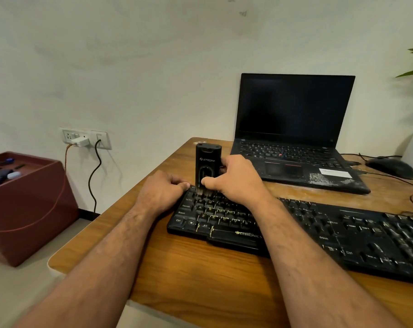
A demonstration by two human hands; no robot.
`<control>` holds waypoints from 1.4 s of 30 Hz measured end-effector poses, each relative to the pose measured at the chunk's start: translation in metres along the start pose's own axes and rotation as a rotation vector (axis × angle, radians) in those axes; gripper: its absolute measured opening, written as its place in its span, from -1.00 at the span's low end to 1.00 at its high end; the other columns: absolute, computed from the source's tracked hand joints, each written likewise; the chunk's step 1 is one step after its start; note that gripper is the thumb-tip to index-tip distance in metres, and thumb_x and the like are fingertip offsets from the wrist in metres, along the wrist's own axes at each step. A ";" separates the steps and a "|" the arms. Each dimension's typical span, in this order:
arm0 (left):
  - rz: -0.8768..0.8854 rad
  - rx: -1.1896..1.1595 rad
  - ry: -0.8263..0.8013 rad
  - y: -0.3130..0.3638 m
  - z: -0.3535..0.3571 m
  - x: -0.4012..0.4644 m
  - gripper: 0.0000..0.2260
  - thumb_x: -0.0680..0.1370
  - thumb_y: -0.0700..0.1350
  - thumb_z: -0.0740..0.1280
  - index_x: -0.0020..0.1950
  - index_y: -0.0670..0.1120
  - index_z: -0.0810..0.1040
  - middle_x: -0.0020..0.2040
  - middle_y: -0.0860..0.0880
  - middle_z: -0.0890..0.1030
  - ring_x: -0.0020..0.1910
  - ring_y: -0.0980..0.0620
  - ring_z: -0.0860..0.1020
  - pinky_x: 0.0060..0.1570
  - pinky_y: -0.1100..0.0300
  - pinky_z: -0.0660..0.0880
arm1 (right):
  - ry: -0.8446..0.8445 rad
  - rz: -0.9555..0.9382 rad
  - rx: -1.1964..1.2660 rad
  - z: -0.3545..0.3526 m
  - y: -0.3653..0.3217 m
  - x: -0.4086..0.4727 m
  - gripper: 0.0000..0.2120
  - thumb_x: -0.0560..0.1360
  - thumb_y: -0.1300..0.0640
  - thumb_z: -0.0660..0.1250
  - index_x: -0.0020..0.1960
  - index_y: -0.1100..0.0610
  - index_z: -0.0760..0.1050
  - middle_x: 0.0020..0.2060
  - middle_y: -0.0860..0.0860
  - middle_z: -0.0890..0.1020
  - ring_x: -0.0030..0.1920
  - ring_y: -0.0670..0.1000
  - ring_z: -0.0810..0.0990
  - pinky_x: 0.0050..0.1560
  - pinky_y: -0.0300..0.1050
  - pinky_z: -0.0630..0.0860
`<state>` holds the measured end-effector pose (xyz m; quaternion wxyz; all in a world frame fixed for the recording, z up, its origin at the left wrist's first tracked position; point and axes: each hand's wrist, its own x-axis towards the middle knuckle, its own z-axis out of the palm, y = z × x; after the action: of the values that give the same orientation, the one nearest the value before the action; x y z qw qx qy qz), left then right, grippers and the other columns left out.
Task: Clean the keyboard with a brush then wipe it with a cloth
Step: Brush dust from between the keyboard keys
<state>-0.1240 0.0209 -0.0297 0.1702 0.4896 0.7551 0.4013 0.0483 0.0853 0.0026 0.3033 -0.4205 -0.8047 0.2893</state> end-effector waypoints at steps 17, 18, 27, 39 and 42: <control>0.007 0.021 -0.023 0.006 -0.001 -0.005 -0.88 0.57 -0.01 0.38 -0.05 0.03 0.71 -0.12 0.08 0.71 -0.05 0.09 0.64 0.16 0.08 0.53 | -0.023 0.111 0.184 -0.014 0.012 -0.004 -0.67 0.42 0.18 0.54 0.16 0.02 0.59 -0.07 -0.02 0.72 -0.06 0.00 0.71 0.10 0.07 0.63; 0.006 0.021 -0.027 0.006 -0.001 -0.005 -0.88 0.58 -0.01 0.38 -0.04 0.03 0.71 -0.11 0.08 0.71 -0.05 0.09 0.64 0.17 0.07 0.53 | -0.031 0.111 0.172 -0.015 0.013 -0.005 -0.67 0.43 0.18 0.53 0.17 0.03 0.59 -0.05 -0.02 0.72 -0.04 0.00 0.70 0.10 0.05 0.62; -0.077 -0.036 -0.079 0.014 -0.003 0.000 -0.85 0.58 -0.11 0.35 -0.07 -0.03 0.72 -0.22 0.12 0.69 -0.19 0.12 0.57 -0.08 0.16 0.51 | -0.030 0.051 0.138 -0.015 0.009 -0.004 -0.64 0.44 0.18 0.51 0.22 0.06 0.58 -0.02 -0.03 0.70 -0.07 -0.09 0.65 -0.19 -0.24 0.51; -0.056 -0.006 -0.020 0.010 0.003 -0.002 -0.85 0.55 -0.07 0.36 -0.16 0.08 0.70 -0.17 0.06 0.71 -0.07 0.04 0.65 0.17 0.00 0.55 | 0.009 0.043 0.037 -0.003 0.003 -0.001 -0.70 0.39 0.05 0.54 0.09 0.01 0.61 -0.11 -0.08 0.69 -0.10 -0.08 0.66 -0.12 -0.10 0.60; -0.034 -0.019 -0.030 0.009 0.002 -0.005 -0.84 0.56 -0.06 0.36 -0.16 0.09 0.70 -0.20 0.08 0.71 -0.10 0.05 0.66 0.14 0.00 0.57 | 0.081 0.053 0.006 -0.006 0.002 -0.005 -0.70 0.38 0.02 0.54 0.09 0.01 0.62 -0.12 -0.08 0.69 -0.12 -0.08 0.66 -0.09 -0.06 0.64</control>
<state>-0.1148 0.0197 -0.0249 0.1931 0.4810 0.7569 0.3980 0.0560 0.0838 0.0036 0.3294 -0.4519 -0.7794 0.2824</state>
